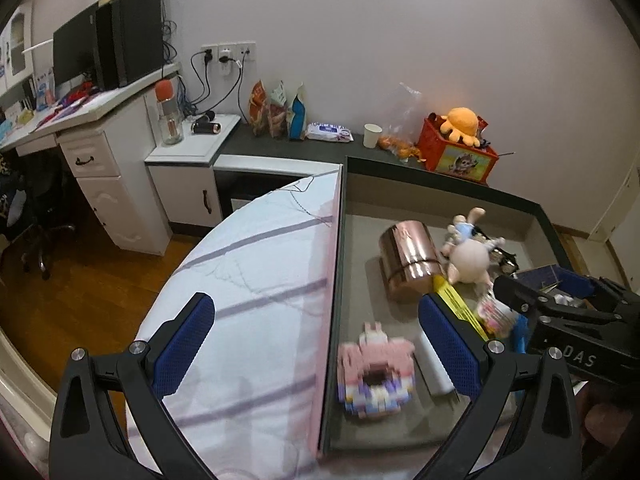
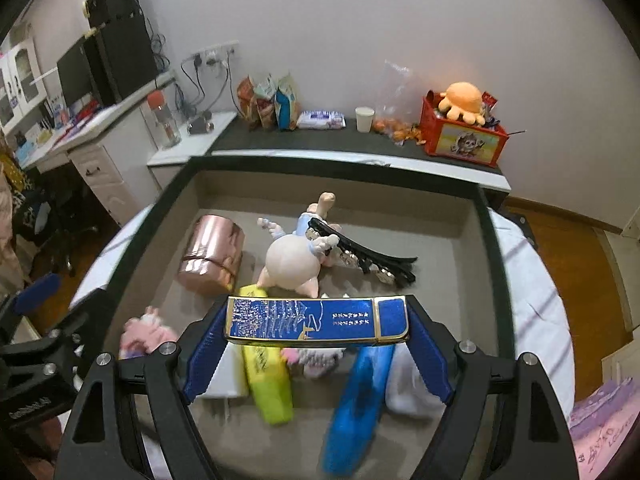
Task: Organize rigid objects
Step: 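Carry the blue tin into the box and open the right gripper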
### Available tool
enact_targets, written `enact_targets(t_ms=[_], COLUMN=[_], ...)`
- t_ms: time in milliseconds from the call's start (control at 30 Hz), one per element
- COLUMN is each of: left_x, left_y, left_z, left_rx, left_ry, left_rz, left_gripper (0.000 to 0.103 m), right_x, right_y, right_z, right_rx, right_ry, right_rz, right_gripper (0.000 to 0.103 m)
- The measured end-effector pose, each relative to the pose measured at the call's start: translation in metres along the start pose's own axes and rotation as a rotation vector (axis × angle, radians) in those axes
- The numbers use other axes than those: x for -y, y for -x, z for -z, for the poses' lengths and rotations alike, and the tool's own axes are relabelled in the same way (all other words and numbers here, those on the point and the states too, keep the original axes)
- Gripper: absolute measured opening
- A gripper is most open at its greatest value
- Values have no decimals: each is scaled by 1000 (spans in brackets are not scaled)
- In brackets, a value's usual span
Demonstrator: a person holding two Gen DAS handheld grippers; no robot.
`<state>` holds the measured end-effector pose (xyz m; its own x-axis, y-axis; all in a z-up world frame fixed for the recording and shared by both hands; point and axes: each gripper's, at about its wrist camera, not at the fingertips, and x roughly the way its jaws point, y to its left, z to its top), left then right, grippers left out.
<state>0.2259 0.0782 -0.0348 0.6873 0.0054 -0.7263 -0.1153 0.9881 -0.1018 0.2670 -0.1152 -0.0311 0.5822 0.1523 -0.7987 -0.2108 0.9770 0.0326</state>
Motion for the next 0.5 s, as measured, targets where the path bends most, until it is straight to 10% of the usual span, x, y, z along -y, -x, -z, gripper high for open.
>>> enact_targets(t_ms=[500], left_x=[7], left_y=[-16], left_z=[-2], left_rx=[-23], left_ry=[0], left_rz=[40], left_gripper=[103], right_x=[23], right_y=[-40], right_z=[-14], right_rx=[-147], right_ry=[-54], right_rz=[36], right_gripper=[84])
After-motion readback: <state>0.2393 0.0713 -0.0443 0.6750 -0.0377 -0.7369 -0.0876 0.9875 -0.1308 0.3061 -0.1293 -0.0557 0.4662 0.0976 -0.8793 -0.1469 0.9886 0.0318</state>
